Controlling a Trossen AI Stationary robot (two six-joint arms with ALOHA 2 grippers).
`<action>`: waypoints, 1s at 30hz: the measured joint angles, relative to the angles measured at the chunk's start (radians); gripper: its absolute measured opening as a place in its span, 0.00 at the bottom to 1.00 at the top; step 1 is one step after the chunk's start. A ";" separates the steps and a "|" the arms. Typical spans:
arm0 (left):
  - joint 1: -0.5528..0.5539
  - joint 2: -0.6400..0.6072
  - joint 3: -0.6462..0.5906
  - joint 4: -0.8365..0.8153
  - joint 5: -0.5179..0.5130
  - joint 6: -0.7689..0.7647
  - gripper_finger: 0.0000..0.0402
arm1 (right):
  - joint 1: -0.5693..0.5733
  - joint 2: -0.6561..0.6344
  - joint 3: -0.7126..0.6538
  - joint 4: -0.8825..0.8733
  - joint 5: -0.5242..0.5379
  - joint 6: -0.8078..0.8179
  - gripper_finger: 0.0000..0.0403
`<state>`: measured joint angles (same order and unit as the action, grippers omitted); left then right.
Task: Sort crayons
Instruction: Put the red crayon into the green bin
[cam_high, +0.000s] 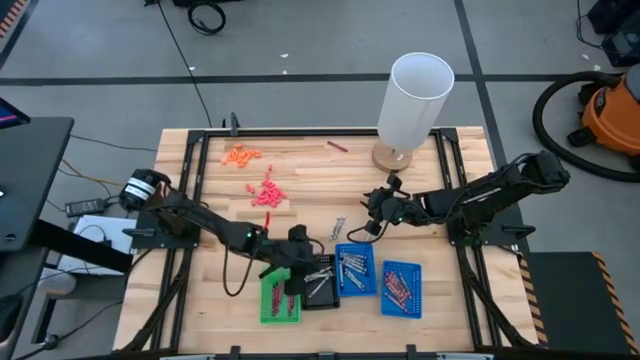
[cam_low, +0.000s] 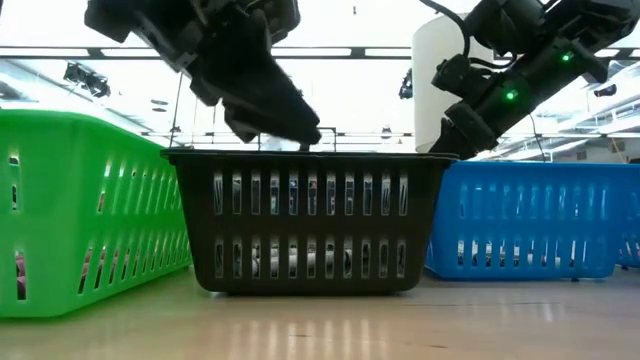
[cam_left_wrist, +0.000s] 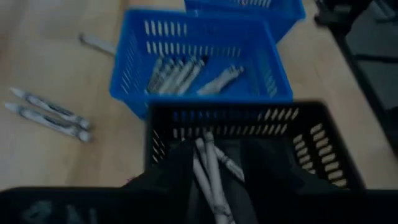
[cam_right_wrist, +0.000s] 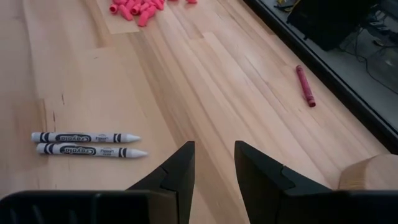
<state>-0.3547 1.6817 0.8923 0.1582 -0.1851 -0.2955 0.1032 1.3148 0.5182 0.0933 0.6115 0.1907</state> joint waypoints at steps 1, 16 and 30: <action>0.005 -0.011 0.001 -0.002 0.000 0.001 0.36 | 0.000 0.000 0.000 0.000 -0.004 0.000 0.30; 0.027 -0.218 0.002 -0.471 -0.109 0.074 0.37 | 0.000 0.001 0.000 0.026 -0.017 -0.018 0.30; 0.119 -0.033 0.000 -0.474 -0.161 0.054 0.37 | 0.000 0.001 0.000 0.041 -0.049 -0.036 0.30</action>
<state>-0.2356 1.6491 0.8921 -0.3154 -0.3459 -0.2410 0.1036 1.3155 0.5182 0.1345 0.5622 0.1547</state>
